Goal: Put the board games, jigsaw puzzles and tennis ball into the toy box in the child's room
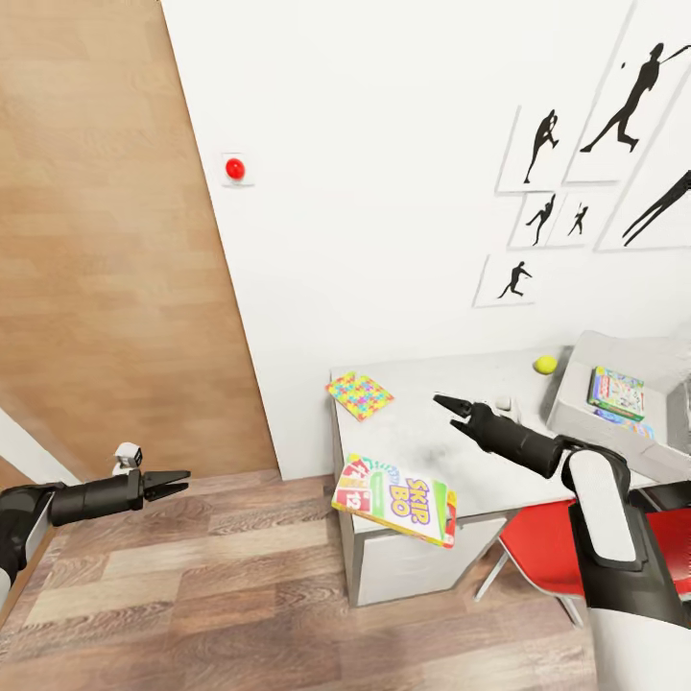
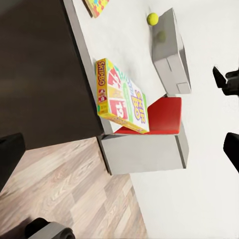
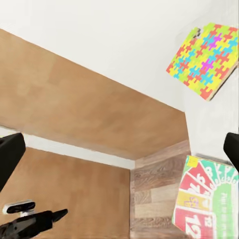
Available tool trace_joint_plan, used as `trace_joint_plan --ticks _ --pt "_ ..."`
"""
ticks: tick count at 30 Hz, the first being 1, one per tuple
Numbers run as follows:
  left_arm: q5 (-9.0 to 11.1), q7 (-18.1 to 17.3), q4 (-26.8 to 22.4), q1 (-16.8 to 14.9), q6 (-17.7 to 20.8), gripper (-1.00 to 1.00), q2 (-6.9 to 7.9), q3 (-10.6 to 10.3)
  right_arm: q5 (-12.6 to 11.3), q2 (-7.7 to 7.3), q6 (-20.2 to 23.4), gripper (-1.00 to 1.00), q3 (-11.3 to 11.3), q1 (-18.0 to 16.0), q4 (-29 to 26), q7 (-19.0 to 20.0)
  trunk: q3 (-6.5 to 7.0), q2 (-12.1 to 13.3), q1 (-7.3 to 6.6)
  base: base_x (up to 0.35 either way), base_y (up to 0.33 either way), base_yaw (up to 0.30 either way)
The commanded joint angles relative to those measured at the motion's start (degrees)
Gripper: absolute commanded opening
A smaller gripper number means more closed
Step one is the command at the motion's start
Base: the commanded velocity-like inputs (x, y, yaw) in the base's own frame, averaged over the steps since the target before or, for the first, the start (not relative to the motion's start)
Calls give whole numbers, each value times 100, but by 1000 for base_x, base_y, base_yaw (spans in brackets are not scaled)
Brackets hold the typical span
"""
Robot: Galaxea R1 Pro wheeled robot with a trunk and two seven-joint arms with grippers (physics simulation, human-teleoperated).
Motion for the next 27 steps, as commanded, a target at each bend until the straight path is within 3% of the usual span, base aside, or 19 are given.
trace_joint_plan --ticks 1,6,11,19,27 --pt "-39 -38 0 -4 63 100 -3 15 57 -33 27 100 -11 202 -24 565 -2 -11 4 0 0 -120" --pt "-40 -38 5 -4 66 100 -8 25 85 -91 4 100 -27 685 -52 1683 41 -11 4 0 -2 -98" --pt "-40 103 10 -4 73 100 -15 30 150 -113 -323 100 -21 1022 -71 2342 86 -11 4 0 -103 -33" --pt "-30 489 17 -4 79 100 -48 43 235 -121 -635 100 57 1418 -70 2706 140 -11 4 0 -220 34" --pt "-21 796 20 -4 82 100 -138 47 476 -127 -723 100 133 1541 -203 2786 150 -11 4 12 -101 9"
